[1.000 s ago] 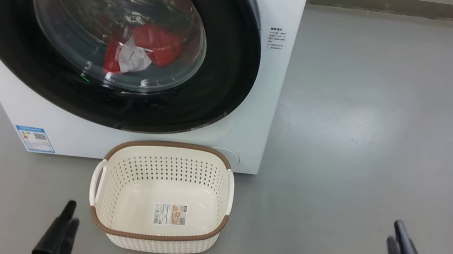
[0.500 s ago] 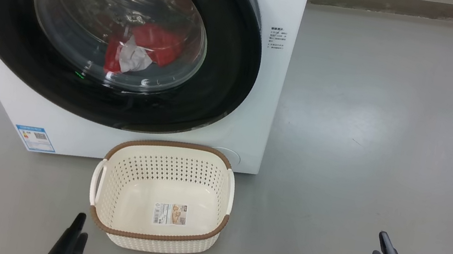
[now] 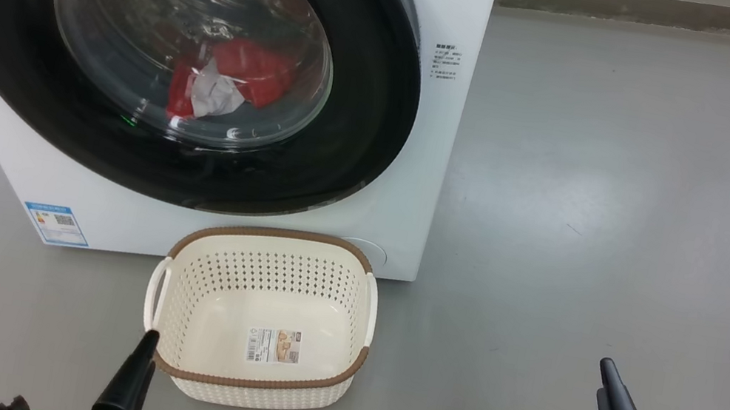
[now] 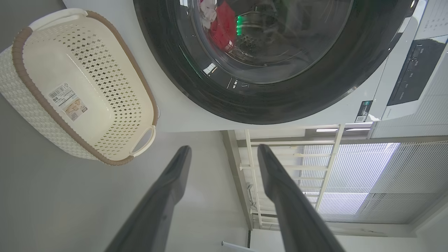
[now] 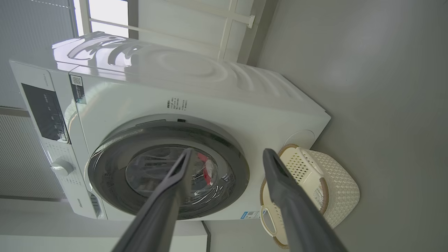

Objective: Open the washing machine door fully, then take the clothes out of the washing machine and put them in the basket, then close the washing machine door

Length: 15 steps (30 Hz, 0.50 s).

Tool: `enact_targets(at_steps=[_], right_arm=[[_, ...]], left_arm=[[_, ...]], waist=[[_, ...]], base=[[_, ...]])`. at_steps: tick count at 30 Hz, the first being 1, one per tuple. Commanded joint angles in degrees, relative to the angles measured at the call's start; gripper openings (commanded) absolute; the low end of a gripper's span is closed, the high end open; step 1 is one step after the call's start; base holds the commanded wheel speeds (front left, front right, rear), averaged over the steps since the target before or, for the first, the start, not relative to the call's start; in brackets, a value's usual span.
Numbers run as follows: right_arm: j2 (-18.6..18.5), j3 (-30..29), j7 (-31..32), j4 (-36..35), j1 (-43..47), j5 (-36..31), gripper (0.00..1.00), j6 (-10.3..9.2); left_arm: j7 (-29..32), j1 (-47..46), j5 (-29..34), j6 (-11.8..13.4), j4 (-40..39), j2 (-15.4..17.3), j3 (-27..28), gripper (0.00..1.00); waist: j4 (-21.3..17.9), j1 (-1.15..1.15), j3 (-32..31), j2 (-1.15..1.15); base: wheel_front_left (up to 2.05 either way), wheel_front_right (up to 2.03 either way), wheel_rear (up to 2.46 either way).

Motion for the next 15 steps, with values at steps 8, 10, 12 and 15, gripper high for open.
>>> enact_targets(at_steps=[8, 10, 12, 15], right_arm=[[-1.04, 1.88, -1.92, -0.95, -3.94, -6.39, 1.00, 0.00], [-1.07, 2.18, -2.25, -0.94, -4.15, -7.86, 1.00, 0.00], [-1.12, 2.54, -2.76, -0.92, -4.48, -10.27, 1.00, 0.00], [-1.17, 2.80, -3.26, -0.91, -4.79, -12.71, 1.00, 0.00]], left_arm=[[-1.77, -4.04, 6.14, 0.77, -0.75, 0.94, -0.37, 1.00], [-2.11, -4.30, 7.64, 0.92, -0.77, 0.95, -0.58, 1.00], [-2.62, -4.61, 9.56, 0.85, -0.85, 0.93, -0.97, 1.00], [-3.12, -4.90, 11.52, 0.83, -1.05, 0.91, -1.12, 1.00]], waist=[[0.04, -0.01, -0.13, 0.00], [0.06, -0.01, -0.19, 0.00], [0.11, -0.01, -0.26, 0.00], [0.11, -0.01, -0.32, 0.00]], base=[[0.00, 0.00, 0.00], [0.00, 0.00, 0.00], [0.00, 0.00, 0.00], [0.00, 0.00, 0.00]])
